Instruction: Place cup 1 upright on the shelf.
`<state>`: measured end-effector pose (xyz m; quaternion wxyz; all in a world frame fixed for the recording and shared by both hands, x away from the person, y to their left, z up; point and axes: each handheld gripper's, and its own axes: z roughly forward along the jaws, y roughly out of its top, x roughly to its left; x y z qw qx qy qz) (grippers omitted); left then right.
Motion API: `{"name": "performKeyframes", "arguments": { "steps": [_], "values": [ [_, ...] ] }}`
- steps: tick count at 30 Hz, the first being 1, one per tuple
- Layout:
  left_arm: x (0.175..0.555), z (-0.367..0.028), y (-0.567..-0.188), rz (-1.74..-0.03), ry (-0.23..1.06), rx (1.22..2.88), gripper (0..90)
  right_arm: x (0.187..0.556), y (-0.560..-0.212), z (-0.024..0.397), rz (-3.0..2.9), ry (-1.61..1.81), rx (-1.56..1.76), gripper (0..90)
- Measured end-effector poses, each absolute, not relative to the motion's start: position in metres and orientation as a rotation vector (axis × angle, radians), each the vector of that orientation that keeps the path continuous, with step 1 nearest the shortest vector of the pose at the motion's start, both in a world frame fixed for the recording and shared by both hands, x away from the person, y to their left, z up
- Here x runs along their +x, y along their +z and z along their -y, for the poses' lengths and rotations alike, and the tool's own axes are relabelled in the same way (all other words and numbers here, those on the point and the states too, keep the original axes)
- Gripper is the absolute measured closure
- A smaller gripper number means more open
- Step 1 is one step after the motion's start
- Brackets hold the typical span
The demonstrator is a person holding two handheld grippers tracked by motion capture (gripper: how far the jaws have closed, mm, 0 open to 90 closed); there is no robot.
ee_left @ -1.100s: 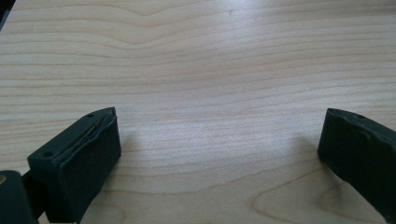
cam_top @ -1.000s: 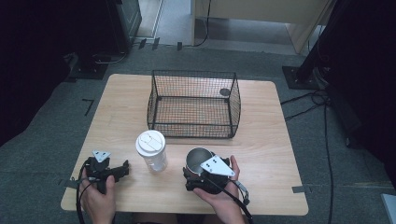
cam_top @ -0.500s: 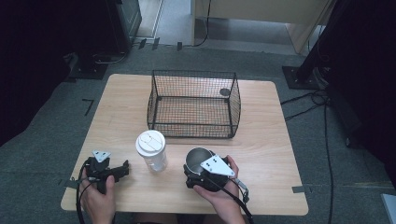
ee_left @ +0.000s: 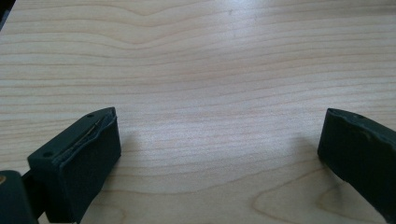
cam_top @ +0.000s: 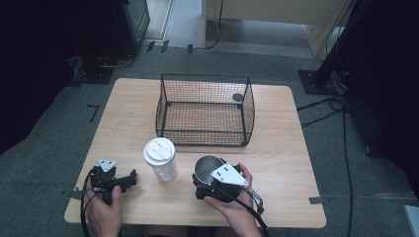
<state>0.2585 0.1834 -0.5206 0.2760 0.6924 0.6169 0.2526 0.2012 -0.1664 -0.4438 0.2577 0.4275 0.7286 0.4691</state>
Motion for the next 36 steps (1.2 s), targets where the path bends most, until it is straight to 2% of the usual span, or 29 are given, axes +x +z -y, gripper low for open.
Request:
{"name": "performKeyframes", "arguments": {
  "steps": [36],
  "values": [
    [0.258,-0.183,-0.52,-1.658,0.677,1.862,0.1,0.223,-0.383,0.174,-1.723,1.419,1.027,7.1]
  ]
}}
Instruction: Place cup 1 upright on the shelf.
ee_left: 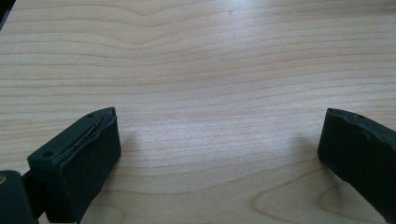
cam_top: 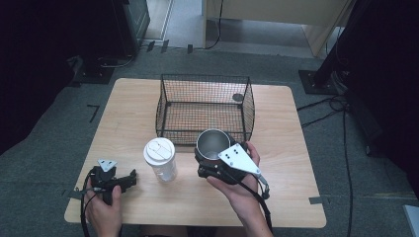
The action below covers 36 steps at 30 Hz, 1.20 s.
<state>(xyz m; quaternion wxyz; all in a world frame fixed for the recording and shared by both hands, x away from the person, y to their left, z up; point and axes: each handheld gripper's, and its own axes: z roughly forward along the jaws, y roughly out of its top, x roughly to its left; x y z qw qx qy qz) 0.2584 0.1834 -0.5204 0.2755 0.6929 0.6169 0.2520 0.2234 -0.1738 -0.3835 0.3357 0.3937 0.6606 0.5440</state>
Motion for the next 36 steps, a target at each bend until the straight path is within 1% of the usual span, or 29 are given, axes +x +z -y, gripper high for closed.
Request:
{"name": "performKeyframes", "arguments": {
  "steps": [25,36],
  "values": [
    [0.258,-0.183,-0.52,-1.659,0.676,1.863,0.1,0.271,-0.348,0.185,-1.557,1.459,1.001,7.1],
    [0.258,-0.183,-0.52,-1.659,0.676,1.863,0.1,0.307,-0.353,0.183,-1.521,1.416,1.04,7.1]
  ]
}}
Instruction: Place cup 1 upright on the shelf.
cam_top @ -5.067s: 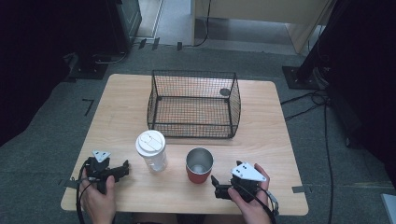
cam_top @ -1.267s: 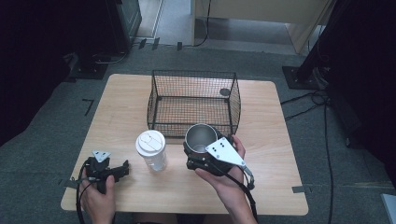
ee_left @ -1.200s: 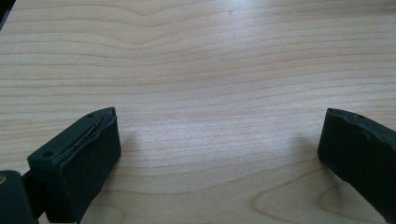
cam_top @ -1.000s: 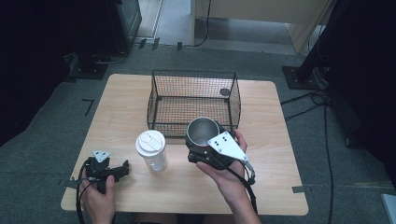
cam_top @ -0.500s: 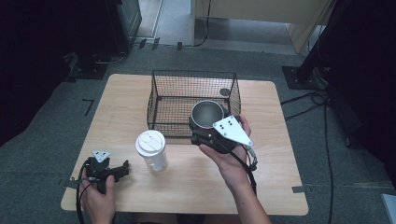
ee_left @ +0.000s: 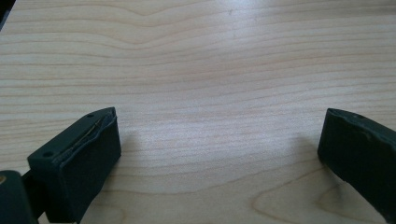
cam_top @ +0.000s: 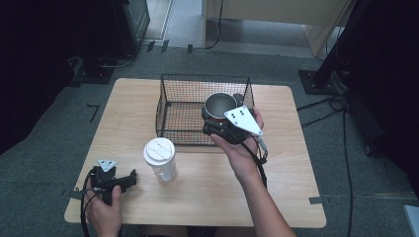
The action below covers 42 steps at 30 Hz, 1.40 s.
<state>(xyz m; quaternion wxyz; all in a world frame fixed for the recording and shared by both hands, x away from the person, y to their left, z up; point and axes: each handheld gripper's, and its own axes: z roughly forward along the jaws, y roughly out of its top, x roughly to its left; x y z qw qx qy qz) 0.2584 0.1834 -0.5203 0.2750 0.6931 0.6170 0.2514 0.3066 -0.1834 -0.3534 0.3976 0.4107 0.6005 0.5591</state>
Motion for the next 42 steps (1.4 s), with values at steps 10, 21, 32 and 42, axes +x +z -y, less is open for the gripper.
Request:
{"name": "performKeyframes", "arguments": {
  "steps": [10,21,32,42],
  "values": [
    [0.258,-0.183,-0.52,-1.658,0.677,1.863,0.1,0.336,-0.365,0.188,-1.509,1.41,1.105,7.1],
    [0.258,-0.184,-0.52,-1.657,0.677,1.865,0.1,0.374,-0.372,0.191,-1.491,1.426,1.157,7.1],
    [0.258,-0.184,-0.52,-1.657,0.677,1.865,0.1,0.41,-0.392,0.193,-1.453,1.444,1.198,7.1],
    [0.259,-0.183,-0.52,-1.654,0.676,1.865,0.1,0.426,-0.412,0.188,-1.488,1.392,1.205,7.1]
  ]
}}
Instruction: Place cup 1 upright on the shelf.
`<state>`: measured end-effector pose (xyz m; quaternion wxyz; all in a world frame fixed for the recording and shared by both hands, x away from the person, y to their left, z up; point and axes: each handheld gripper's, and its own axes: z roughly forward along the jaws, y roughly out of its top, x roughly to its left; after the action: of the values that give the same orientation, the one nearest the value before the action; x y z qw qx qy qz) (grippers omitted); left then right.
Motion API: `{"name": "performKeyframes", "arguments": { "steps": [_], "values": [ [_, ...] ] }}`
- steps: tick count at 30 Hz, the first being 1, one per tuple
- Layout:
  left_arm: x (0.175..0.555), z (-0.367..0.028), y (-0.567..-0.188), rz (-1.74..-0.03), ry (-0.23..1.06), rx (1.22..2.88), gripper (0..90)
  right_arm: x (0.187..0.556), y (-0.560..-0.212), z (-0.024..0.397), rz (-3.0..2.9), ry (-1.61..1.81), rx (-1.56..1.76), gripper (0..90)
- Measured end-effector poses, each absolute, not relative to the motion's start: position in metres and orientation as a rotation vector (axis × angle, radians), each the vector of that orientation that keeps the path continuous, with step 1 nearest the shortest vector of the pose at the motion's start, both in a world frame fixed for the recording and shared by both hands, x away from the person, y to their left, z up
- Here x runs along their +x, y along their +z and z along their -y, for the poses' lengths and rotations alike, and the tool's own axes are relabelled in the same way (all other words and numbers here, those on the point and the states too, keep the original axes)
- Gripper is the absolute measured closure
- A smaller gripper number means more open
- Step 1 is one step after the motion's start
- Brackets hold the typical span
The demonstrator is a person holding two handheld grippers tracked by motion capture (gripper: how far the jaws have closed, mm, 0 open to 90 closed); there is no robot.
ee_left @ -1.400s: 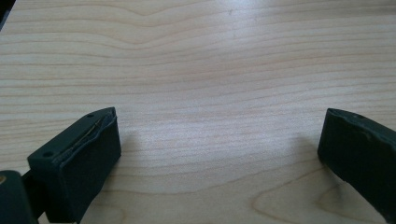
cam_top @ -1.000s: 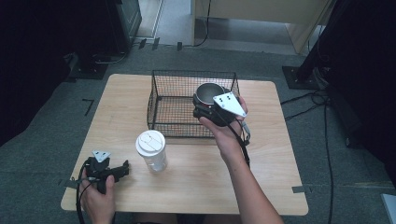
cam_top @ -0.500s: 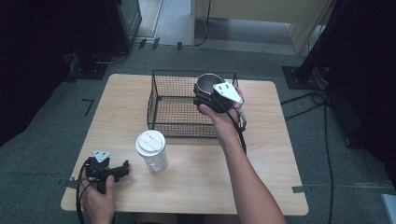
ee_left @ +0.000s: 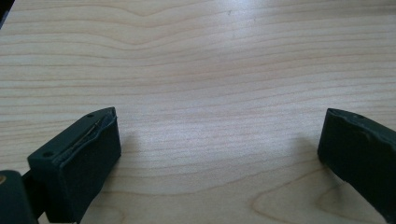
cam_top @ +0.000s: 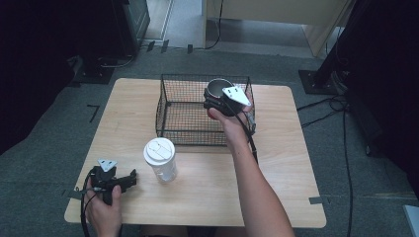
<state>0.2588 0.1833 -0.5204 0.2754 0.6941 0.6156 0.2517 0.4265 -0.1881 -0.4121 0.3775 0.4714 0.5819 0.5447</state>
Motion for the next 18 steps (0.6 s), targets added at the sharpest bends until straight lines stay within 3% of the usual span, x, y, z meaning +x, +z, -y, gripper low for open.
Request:
{"name": "performKeyframes", "arguments": {
  "steps": [18],
  "values": [
    [0.259,-0.183,-0.52,-1.652,0.676,1.869,0.1,0.449,-0.44,0.186,-1.521,1.278,1.297,7.1]
  ]
}}
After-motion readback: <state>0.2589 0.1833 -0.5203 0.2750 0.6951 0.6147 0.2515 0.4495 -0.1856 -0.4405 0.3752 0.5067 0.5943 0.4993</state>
